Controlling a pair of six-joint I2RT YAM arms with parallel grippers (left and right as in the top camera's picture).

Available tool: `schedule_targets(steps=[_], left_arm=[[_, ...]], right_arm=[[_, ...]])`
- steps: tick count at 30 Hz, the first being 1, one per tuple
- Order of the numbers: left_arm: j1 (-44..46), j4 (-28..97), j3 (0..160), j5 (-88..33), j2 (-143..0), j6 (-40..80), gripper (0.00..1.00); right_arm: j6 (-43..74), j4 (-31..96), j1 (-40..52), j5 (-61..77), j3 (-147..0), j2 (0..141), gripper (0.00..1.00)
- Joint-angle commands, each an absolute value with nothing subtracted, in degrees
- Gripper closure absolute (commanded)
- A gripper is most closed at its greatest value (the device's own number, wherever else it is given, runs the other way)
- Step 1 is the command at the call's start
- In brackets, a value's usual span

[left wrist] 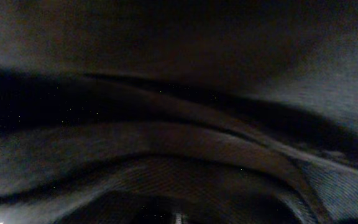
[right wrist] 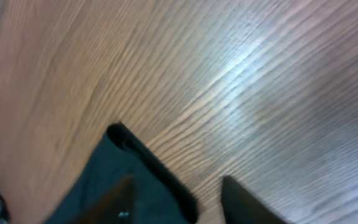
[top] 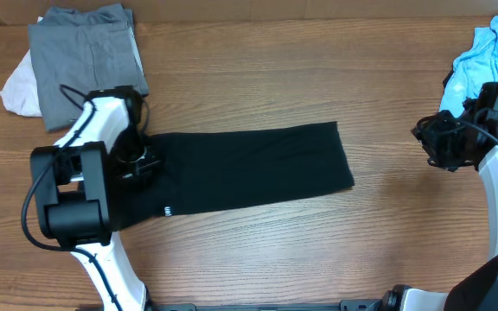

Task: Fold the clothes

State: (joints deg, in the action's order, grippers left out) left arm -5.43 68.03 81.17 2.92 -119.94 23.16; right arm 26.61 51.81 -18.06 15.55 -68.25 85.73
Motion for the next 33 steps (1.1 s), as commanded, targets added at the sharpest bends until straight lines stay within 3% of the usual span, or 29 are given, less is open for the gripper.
schedule_targets(steps=[1,7,12,13,14,15,16,33], left_arm=[[-8.7,68.9,82.6,10.0,-122.7,21.9,0.88],[-9.5,78.1,93.1,7.4,-121.3,21.9,0.79],[-6.7,83.2,100.4,6.4,-117.5,22.9,0.68],[-6.1,83.6,101.2,4.8,-116.3,22.9,0.61],[-5.5,83.5,101.6,2.7,-115.0,22.9,0.41],[-4.7,83.3,101.6,0.1,-113.4,22.9,0.11],[-3.9,83.3,101.6,-2.1,-111.9,22.9,0.00],[-0.6,83.3,98.8,-2.6,-111.3,22.9,0.00]], right_arm=[[22.1,50.8,-14.9,15.4,-69.1,85.7,0.35],[17.2,49.6,-10.3,15.7,-69.0,86.2,0.06],[12.9,47.8,-9.7,22.2,-68.9,89.2,0.00],[11.7,47.6,-9.7,23.8,-68.9,90.4,0.00],[10.7,47.3,-9.7,25.3,-68.9,91.6,0.00],[9.2,47.0,-9.7,27.7,-68.9,93.1,0.00],[6.8,46.8,-9.7,32.1,-68.9,95.7,0.00],[1.5,47.0,-5.8,38.7,-68.9,114.1,0.00]])
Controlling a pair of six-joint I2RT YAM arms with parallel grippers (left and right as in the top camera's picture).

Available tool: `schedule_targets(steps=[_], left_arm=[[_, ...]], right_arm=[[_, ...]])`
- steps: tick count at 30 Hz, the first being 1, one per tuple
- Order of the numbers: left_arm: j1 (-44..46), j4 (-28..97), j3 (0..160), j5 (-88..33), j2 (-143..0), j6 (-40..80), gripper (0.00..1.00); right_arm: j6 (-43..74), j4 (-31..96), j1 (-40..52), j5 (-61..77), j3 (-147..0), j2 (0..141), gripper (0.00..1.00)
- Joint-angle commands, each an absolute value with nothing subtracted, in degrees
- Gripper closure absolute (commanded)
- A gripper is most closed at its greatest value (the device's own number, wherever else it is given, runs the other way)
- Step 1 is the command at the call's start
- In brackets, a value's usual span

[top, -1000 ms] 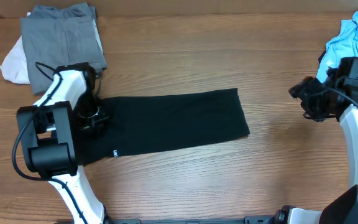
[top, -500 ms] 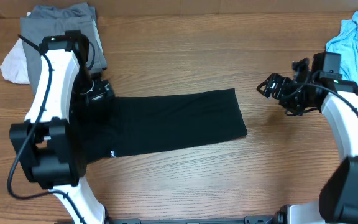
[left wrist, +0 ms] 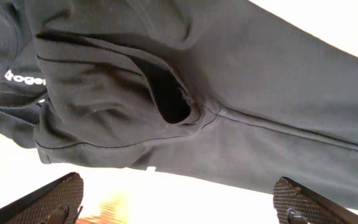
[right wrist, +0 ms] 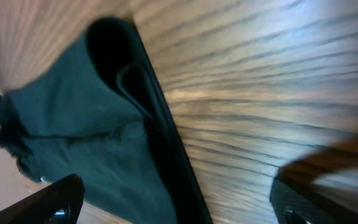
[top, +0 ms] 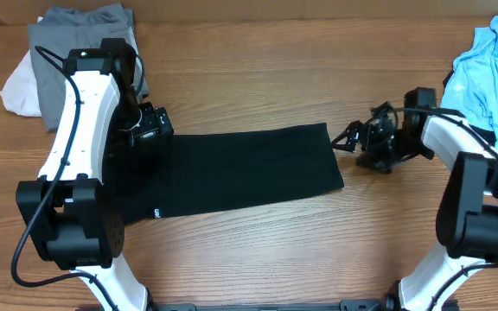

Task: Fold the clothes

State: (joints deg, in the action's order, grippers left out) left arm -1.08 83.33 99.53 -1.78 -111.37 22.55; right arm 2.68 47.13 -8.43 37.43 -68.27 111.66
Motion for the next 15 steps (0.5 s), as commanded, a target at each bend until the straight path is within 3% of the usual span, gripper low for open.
schedule_targets(steps=[1,10,12,15], left_arm=[[-0.6,83.3,98.8,-2.6,-111.3,22.9,0.00],[-0.6,83.3,98.8,-2.6,-111.3,22.9,0.00],[-0.6,83.1,98.8,-2.6,-111.3,22.9,0.00],[-0.6,83.1,98.8,-2.5,-111.3,22.9,0.00]], right_arm=[[1.7,47.2,-4.2,38.7,-68.9,115.5,0.00],[2.3,50.4,4.4,37.5,-68.8,120.5,0.03],[4.5,50.1,5.3,36.0,-68.9,120.5,0.20],[6.0,49.3,5.4,35.6,-68.9,120.5,0.58]])
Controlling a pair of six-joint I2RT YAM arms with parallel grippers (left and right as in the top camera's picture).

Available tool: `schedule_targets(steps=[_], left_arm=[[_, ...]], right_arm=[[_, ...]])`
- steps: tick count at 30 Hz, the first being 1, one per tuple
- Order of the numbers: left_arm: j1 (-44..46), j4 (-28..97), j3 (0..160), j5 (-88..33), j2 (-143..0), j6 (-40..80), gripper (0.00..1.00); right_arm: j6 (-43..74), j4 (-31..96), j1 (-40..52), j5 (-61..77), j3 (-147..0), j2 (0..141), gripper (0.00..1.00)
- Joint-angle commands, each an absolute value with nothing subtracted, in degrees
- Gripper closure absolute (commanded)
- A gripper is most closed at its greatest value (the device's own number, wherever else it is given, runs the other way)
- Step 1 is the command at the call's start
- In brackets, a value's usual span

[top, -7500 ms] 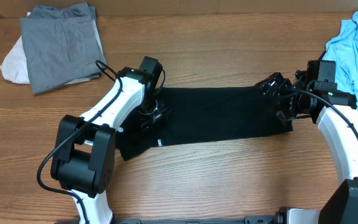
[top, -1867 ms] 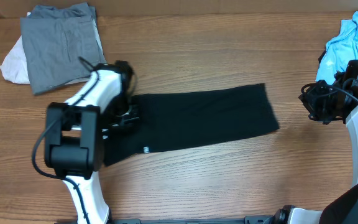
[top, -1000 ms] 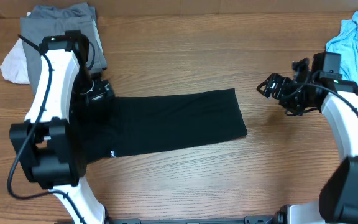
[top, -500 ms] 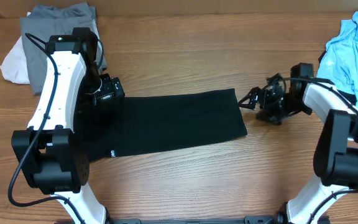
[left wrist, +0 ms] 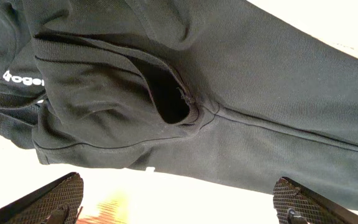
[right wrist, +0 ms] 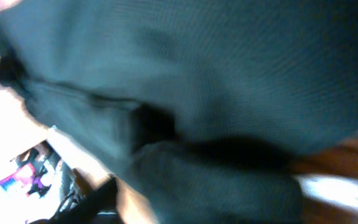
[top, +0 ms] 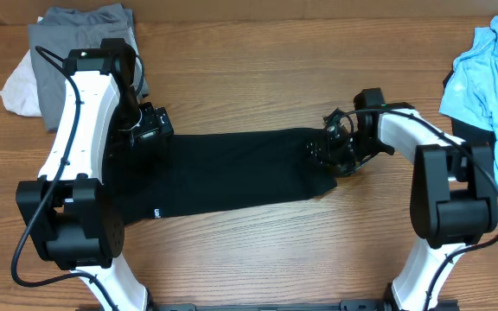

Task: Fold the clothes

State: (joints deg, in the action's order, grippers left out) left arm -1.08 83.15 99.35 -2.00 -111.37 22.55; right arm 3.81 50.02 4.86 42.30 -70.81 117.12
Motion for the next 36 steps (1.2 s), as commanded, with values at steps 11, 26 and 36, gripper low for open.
schedule_targets(steps=[11,26,36], left_arm=[[-0.6,83.1,98.8,-2.4,-111.3,22.7,0.00],[-0.6,82.0,98.8,-2.6,-111.3,22.7,0.00],[-0.6,82.3,98.8,-2.6,-111.3,22.7,0.00]], right_arm=[[14.1,51.6,0.3,23.3,-72.1,119.9,0.96],[18.1,58.9,0.1,4.5,-76.5,106.7,0.96],[22.6,56.2,11.7,-0.4,-76.1,106.5,0.95]])
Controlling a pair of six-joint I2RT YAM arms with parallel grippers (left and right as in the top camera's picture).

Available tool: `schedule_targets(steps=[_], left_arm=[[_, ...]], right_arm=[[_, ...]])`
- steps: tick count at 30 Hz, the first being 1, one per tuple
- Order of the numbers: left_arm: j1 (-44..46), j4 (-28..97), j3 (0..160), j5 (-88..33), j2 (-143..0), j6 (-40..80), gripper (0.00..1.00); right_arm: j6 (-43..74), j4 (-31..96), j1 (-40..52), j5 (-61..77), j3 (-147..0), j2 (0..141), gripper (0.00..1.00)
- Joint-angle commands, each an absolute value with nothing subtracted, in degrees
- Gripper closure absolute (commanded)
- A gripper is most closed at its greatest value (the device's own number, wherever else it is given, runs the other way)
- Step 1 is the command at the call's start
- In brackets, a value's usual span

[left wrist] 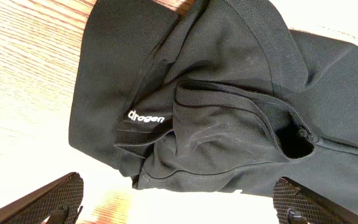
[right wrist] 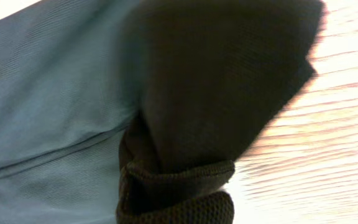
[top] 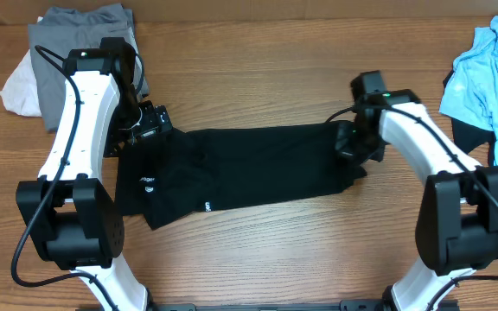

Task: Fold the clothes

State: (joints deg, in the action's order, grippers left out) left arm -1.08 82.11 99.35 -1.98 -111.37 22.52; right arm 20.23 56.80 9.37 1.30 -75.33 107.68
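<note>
A long black garment [top: 249,168] lies across the middle of the table, its left end rumpled, with a white label [left wrist: 145,117] showing. My left gripper [top: 150,123] hovers over that left end, its fingers [left wrist: 59,198] spread wide and open with nothing between them. At the garment's right end my right gripper [top: 354,145] is shut on the bunched black hem [right wrist: 176,171]. One textured pad [right wrist: 185,210] shows under the cloth; the other is hidden.
Folded grey clothes [top: 85,52] lie on a white cloth [top: 17,88] at the back left corner. A crumpled light blue garment [top: 491,69] sits at the right edge. The wooden table [top: 258,78] shows between them.
My right gripper has shut on the garment's right end, which now lies further right. The left end has shifted and rumpled, with the label in a new spot. The left gripper has stayed open.
First my left gripper was down on the garment's left end and the right one was far off by the blue garment. Then the left was raised and open, the right open beside the right hem. It then lay on that hem and now grips it.
</note>
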Motion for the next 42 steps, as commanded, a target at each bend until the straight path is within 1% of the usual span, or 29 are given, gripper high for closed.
schedule_targets(steps=[1,8,9,10,11,12,13,19,23,26,31,32,33,35,37,39,40,42], left_arm=[[-0.6,82.4,98.8,-2.6,-111.3,22.7,0.00],[-0.6,82.5,98.8,-2.6,-111.3,22.7,0.00],[-0.6,82.5,98.8,-2.6,-111.3,22.7,0.00],[-0.6,82.5,98.8,-2.6,-111.3,22.7,0.00],[-0.6,82.5,98.8,-2.6,-111.3,22.7,0.00],[-0.6,82.5,98.8,-2.6,-111.3,22.7,0.00],[-0.5,82.5,98.8,-2.6,-111.3,22.7,0.00],[-0.3,82.5,98.8,-2.6,-111.3,22.7,0.00],[-0.3,82.3,98.8,-2.6,-111.3,22.7,0.00],[-0.3,82.1,98.8,-2.5,-111.3,22.7,0.00],[-0.2,82.0,98.8,-2.5,-111.3,22.7,0.00],[-0.2,82.0,98.8,-2.5,-111.3,22.7,0.00],[-0.2,82.0,98.8,-2.5,-111.3,22.7,0.00],[-0.2,82.0,98.8,-2.4,-111.3,22.7,0.00],[-0.2,82.0,98.8,-2.4,-111.3,22.7,0.00],[-0.2,82.0,98.8,-2.4,-111.3,22.7,0.00],[-0.2,82.0,98.8,-2.4,-111.3,22.7,0.00],[-0.2,82.1,98.8,-2.4,-111.3,22.7,0.00]], right_arm=[[22.8,56.0,12.4,-0.3,-76.1,106.5,0.95],[24.1,54.6,17.1,-0.4,-76.1,106.5,0.94],[24.1,54.4,17.8,-0.4,-76.1,106.5,0.92],[24.3,54.3,18.5,-0.4,-76.1,106.6,0.83],[24.3,54.2,18.9,-0.4,-76.1,106.6,0.71],[24.3,54.1,19.4,-0.4,-76.1,106.6,0.65],[24.6,54.1,19.9,-0.4,-76.1,106.7,0.64],[28.1,51.3,22.6,1.1,-73.5,106.7,0.64],[28.6,49.6,23.7,6.1,-72.8,106.7,0.64],[28.6,49.6,23.7,8.7,-73.4,106.7,0.64],[28.6,53.3,23.7,9.1,-76.6,106.7,0.62],[28.5,55.4,23.7,9.0,-78.9,106.6,0.57],[28.5,56.5,23.6,8.6,-80.3,106.6,0.55],[28.5,59.5,23.2,7.2,-84.2,106.6,0.47],[28.5,62.3,22.6,5.2,-88.0,106.6,0.30],[28.5,64.1,21.5,3.6,-91.2,106.6,0.18],[27.9,64.5,20.8,3.4,-92.5,106.6,0.15],[26.6,64.4,19.0,3.1,-93.7,106.6,0.11]])
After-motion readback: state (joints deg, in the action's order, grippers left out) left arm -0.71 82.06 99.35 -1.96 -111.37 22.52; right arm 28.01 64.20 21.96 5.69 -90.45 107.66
